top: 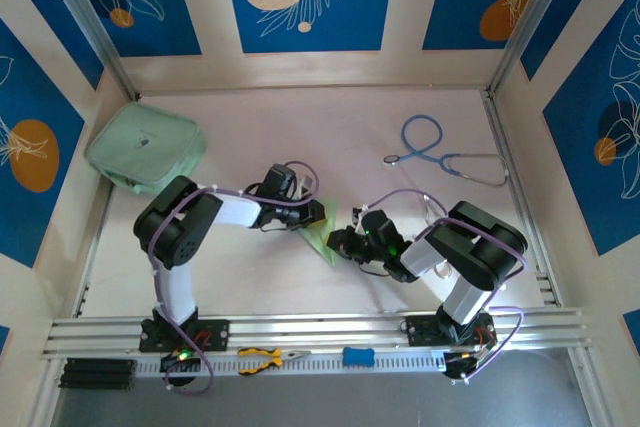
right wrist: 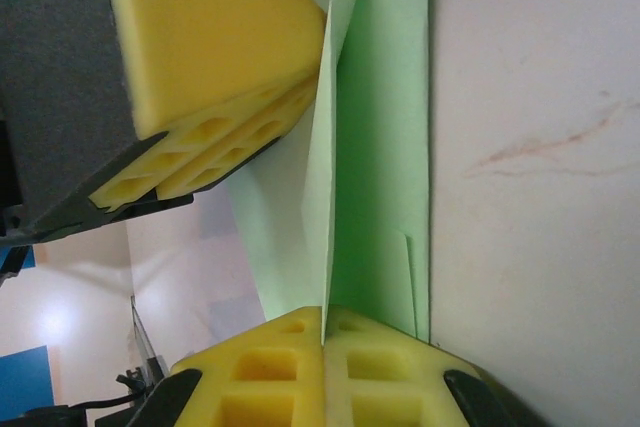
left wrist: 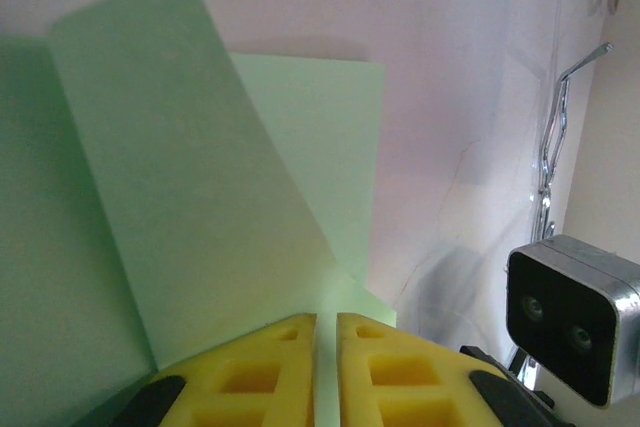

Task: Fold a paper plane with a square sheet of paper (pick it up from the middle)
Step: Fourth fold the wing at the center of the table.

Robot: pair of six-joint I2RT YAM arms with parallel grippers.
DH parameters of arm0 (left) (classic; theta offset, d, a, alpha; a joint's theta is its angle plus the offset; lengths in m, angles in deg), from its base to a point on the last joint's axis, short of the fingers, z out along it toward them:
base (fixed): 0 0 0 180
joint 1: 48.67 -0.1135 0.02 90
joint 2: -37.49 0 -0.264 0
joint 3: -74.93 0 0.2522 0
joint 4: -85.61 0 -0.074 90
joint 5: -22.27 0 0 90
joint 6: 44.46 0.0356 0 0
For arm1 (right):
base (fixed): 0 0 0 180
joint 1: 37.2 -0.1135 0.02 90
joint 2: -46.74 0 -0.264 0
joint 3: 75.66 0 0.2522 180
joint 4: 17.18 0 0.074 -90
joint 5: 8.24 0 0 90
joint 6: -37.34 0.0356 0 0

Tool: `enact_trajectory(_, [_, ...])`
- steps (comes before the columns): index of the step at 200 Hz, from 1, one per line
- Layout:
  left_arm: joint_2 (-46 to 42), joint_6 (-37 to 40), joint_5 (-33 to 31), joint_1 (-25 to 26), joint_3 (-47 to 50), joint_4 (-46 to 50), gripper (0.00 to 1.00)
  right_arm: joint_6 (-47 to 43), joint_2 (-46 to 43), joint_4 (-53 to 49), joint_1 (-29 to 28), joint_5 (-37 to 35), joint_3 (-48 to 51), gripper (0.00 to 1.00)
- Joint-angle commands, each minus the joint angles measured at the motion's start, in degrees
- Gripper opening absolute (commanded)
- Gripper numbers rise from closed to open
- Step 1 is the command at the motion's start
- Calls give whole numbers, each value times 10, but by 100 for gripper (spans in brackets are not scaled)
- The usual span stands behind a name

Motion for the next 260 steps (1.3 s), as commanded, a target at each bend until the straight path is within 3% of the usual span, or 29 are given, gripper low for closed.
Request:
enact_trajectory(1, [19,25,4,6,-18,52,14,4,28,-78,-2,-14,15,5])
enact_trajectory(68, [30,46,-6,7,-30,99,13,-10,-44,-184,-11,-5,-16,22])
enact_trajectory(172, [25,41,-12,11,-24,94,12,-3,-85,-269,-25,2,-17,13])
enact_trajectory(260, [12,14,-30,16,-6,67,12,7,-79,-256,-5,46,9,12])
